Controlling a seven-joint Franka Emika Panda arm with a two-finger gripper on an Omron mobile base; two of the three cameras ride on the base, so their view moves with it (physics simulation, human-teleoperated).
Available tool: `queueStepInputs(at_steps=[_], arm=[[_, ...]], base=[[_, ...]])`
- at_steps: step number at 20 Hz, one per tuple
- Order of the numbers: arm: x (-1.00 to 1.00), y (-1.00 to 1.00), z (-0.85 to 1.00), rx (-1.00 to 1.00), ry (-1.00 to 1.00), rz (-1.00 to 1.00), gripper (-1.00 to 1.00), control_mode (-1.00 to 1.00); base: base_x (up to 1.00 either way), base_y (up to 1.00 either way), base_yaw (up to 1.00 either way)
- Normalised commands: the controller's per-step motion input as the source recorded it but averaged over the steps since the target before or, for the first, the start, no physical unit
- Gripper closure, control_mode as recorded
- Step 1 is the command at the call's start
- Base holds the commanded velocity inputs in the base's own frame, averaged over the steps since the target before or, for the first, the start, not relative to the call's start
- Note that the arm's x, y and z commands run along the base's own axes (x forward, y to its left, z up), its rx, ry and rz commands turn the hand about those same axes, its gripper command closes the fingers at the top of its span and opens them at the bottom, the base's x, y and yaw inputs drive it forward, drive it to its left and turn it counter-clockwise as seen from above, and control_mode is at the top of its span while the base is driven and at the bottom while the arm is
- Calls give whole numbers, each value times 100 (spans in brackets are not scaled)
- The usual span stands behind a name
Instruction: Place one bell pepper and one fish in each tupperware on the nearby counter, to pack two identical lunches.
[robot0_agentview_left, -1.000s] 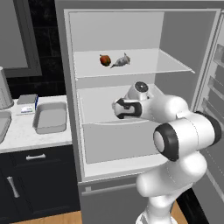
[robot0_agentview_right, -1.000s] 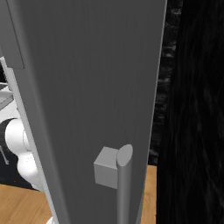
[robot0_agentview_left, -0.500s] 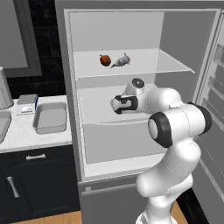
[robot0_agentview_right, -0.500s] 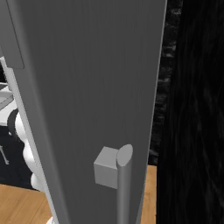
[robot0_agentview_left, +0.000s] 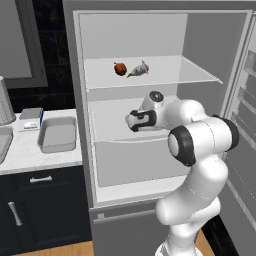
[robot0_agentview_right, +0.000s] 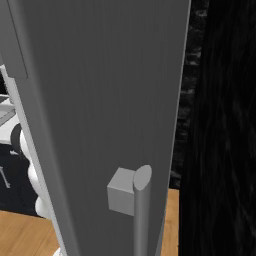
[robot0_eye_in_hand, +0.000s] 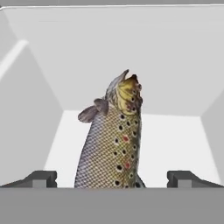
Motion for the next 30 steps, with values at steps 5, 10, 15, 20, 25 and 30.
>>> queueStepInputs(at_steps=[5, 10, 15, 20, 25, 30], arm=[[0, 0, -27, 0, 2, 0, -100, -100], [0, 0, -8, 0, 4, 0, -100, -100], [0, 0, -5, 0, 5, 0, 100, -100], [0, 0, -1, 0, 1, 0, 100, -100], [-12, 0, -2, 0, 0, 0, 100, -100], [-85, -9, -6, 0, -6, 0, 100, -100]], base=[[0, 0, 0], [0, 0, 0], [0, 0, 0], [0, 0, 0], [0, 0, 0], [0, 0, 0]])
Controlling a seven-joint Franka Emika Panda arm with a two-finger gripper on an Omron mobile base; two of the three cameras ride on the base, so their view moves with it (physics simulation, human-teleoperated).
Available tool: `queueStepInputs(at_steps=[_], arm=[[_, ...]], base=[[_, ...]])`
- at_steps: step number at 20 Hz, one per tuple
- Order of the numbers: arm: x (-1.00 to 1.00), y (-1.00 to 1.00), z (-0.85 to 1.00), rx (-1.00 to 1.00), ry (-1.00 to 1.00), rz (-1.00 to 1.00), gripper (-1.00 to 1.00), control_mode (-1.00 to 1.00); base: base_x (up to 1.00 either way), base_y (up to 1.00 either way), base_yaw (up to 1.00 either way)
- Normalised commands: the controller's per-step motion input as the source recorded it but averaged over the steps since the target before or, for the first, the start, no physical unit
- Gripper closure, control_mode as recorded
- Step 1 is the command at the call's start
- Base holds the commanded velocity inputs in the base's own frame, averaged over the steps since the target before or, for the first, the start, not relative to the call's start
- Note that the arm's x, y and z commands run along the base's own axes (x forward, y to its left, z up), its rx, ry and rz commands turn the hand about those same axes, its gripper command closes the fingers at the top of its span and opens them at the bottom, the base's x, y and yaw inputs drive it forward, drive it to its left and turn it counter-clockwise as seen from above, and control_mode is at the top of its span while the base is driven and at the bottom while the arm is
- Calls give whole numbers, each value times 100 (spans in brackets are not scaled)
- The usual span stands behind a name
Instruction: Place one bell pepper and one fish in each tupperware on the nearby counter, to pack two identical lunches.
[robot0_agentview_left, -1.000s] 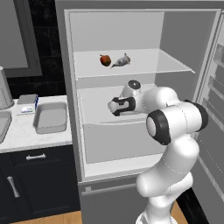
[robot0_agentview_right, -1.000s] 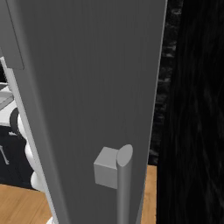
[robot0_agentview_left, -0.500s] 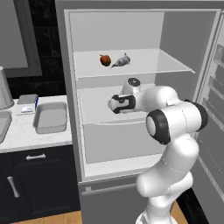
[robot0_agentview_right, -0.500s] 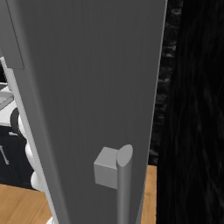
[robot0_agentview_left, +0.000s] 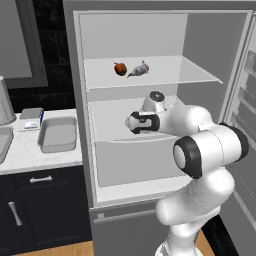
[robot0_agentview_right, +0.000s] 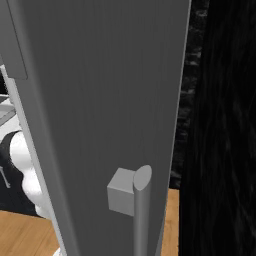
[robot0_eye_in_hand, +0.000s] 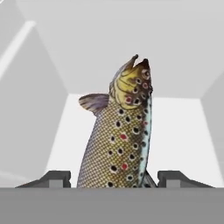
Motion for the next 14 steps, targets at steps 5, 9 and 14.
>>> queueStepInputs(at_steps=[5, 9, 14], arm=[[-90, -18, 41, 0, -5, 0, 100, -100], [-74, -28, 100, 0, 10, 0, 100, -100], [-94, -16, 97, 0, 19, 0, 100, -100]], base=[[0, 0, 0], [0, 0, 0], [0, 0, 0]])
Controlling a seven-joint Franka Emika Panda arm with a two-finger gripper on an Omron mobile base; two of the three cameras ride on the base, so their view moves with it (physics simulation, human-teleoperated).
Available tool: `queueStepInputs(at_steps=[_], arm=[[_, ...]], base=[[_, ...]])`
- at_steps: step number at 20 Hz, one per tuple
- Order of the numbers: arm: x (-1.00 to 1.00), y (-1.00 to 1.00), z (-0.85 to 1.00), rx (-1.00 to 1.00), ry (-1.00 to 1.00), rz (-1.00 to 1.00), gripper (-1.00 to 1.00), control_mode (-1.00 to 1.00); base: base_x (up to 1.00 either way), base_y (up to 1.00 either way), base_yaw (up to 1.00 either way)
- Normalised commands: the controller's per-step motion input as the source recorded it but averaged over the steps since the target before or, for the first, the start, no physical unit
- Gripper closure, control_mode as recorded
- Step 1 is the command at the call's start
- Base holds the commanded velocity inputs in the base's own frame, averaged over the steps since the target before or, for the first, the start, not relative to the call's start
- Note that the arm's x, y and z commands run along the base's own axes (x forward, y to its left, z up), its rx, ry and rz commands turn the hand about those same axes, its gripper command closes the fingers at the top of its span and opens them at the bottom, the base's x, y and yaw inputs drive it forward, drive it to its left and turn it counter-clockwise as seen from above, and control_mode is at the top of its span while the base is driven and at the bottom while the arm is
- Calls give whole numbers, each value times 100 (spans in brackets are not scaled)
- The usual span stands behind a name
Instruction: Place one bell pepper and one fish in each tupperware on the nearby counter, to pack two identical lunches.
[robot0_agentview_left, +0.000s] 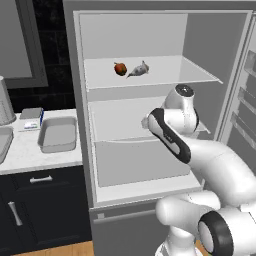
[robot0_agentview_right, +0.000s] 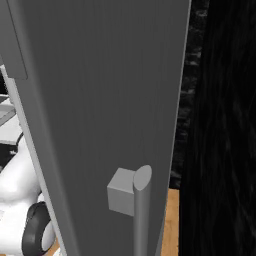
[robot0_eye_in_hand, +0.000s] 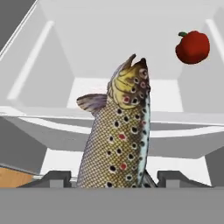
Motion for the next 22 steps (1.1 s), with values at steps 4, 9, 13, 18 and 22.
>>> queueStepInputs(at_steps=[4, 9, 13, 18, 22], arm=[[-100, -10, 27, 0, 11, 0, 100, -100], [-100, -8, 17, 0, 5, 0, 100, -100], [-100, 0, 38, 0, 15, 0, 100, -100], [-93, 0, 1, 0, 13, 0, 100, -100], [-46, -3, 0, 0, 0, -5, 100, -100]], base=[[0, 0, 0], [0, 0, 0], [0, 0, 0], [0, 0, 0], [0, 0, 0]])
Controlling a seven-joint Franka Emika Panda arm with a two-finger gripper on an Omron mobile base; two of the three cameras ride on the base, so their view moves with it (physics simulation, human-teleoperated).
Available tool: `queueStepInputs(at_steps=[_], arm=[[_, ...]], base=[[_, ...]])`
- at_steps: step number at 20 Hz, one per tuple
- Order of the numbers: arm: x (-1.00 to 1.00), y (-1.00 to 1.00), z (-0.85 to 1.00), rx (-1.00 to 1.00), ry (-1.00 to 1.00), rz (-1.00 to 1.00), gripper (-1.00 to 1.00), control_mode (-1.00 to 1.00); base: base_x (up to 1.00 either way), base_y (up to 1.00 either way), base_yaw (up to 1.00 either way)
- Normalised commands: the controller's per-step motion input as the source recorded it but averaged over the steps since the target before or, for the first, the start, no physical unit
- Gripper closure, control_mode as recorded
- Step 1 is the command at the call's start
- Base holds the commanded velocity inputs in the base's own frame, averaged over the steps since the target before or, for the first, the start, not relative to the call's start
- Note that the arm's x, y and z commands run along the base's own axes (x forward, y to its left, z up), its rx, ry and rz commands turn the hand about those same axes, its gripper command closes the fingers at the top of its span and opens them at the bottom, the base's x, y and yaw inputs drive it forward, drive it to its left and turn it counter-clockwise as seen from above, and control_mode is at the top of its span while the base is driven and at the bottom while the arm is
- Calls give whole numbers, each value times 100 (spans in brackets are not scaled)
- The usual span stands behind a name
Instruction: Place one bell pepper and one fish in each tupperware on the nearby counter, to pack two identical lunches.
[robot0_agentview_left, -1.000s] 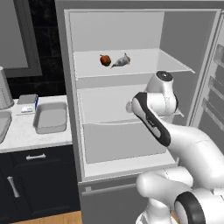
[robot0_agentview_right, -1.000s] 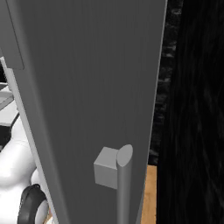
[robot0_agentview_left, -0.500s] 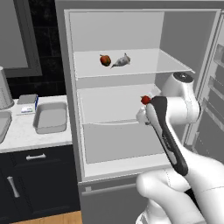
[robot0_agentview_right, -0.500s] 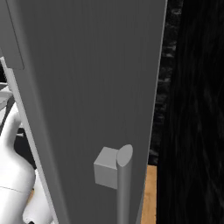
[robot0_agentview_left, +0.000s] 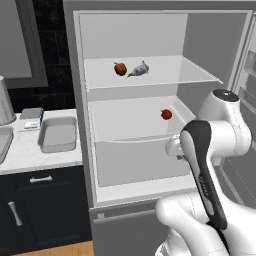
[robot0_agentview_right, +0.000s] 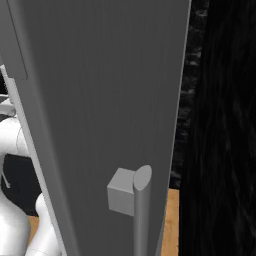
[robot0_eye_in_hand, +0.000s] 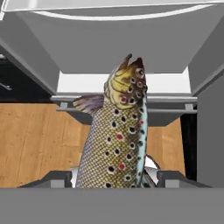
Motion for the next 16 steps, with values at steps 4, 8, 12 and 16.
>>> queueStepInputs(at_steps=[4, 8, 12, 16], arm=[[-36, 0, 0, 0, 0, 0, 100, 100], [0, 0, 0, 0, 0, 0, 100, 100], [0, 0, 0, 0, 0, 0, 100, 100], [0, 0, 0, 0, 0, 0, 100, 100]], base=[[-18, 2, 0], [-61, 67, 4], [-50, 100, 11], [-8, 100, 3]])
